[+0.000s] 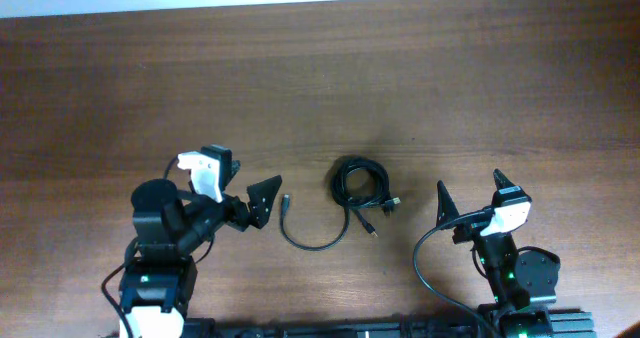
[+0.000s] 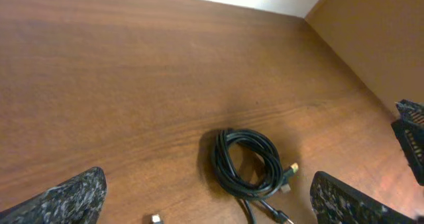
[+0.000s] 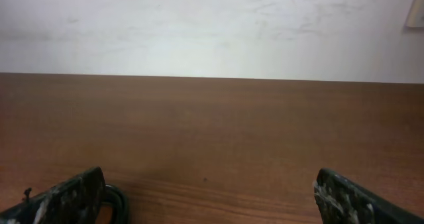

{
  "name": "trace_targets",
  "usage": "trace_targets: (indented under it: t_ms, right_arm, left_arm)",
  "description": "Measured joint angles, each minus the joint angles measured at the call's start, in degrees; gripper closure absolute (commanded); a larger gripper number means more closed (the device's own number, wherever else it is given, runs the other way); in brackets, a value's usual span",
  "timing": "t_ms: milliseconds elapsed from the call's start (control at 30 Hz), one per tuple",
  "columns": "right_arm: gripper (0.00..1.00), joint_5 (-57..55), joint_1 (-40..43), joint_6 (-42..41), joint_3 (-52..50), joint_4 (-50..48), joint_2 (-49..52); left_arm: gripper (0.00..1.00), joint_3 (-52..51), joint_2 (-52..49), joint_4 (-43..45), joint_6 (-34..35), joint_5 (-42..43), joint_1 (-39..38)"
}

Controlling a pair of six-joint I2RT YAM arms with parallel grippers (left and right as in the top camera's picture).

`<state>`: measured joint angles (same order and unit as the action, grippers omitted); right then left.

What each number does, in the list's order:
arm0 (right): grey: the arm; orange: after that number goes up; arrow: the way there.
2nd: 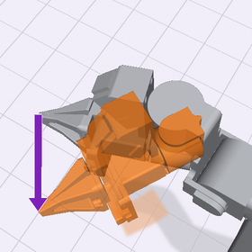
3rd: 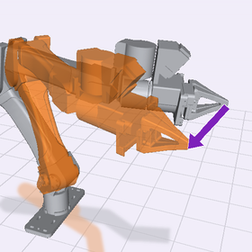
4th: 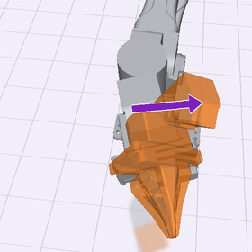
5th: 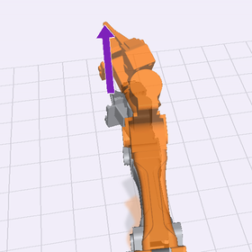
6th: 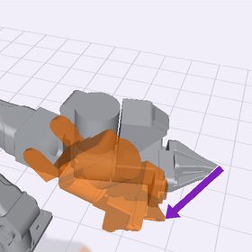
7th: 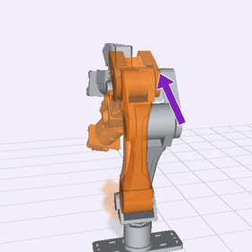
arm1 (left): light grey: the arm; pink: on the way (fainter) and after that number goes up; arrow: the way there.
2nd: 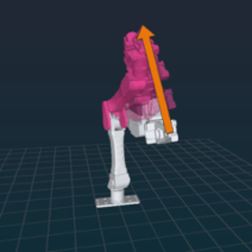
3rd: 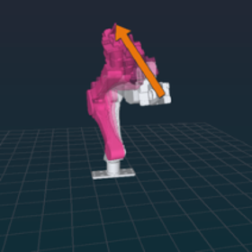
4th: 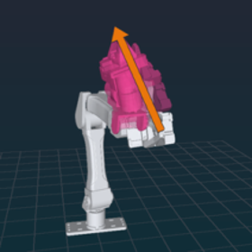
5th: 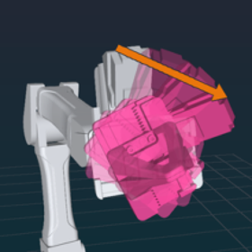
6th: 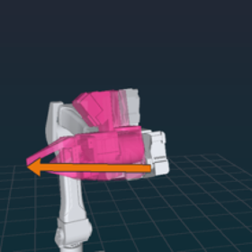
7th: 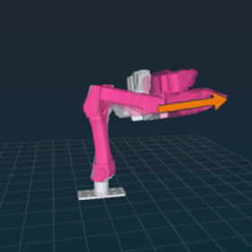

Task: Untangle cables
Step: 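Move left gripper over the black cable coil and lower onto it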

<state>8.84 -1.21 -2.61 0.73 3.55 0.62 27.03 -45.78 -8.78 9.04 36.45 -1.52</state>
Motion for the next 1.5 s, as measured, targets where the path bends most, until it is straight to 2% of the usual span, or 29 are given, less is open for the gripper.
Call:
trace_targets:
  t_ms: [233,500,633,667,867,967,1067,1167,1267,1333,1500]
  right_arm:
    - [0.01,0.0,0.0,0.0,0.0,0.0,0.0]
    - [0.01,0.0,0.0,0.0,0.0,0.0,0.0]
    - [0.01,0.0,0.0,0.0,0.0,0.0,0.0]
    - [0.01,0.0,0.0,0.0,0.0,0.0,0.0]
    - [0.01,0.0,0.0,0.0,0.0,0.0,0.0]
    - [0.01,0.0,0.0,0.0,0.0,0.0,0.0]
    - [0.01,0.0,0.0,0.0,0.0,0.0,0.0]
    - [0.01,0.0,0.0,0.0,0.0,0.0,0.0]
    - [0.01,0.0,0.0,0.0,0.0,0.0,0.0]
    - [0.01,0.0,0.0,0.0,0.0,0.0,0.0]
    - [0.01,0.0,0.0,0.0,0.0,0.0,0.0]
  left_arm:
    - [0.01,0.0,-3.7,0.0,0.2,13.0,0.0]
    - [0.01,0.1,-12.3,2.0,1.7,15.1,0.0]
    - [0.17,0.1,-14.2,3.5,8.7,9.7,-2.0]
    - [0.26,0.1,-14.6,4.5,10.6,7.6,-3.5]
    - [0.30,0.2,-18.8,10.0,23.0,-8.1,-15.3]
    - [0.29,0.2,-23.0,12.1,31.6,-14.7,-20.1]
    - [0.30,0.2,-27.4,16.8,35.9,-16.8,-23.3]
    - [0.41,0.3,-32.4,21.5,38.0,-17.9,-26.5]
    - [0.41,0.3,-37.7,23.2,42.1,-20.2,-28.3]
    - [0.42,0.4,-41.1,27.5,46.1,-20.4,-29.2]
    - [0.41,0.4,-42.8,29.0,52.2,-20.0,-31.8]
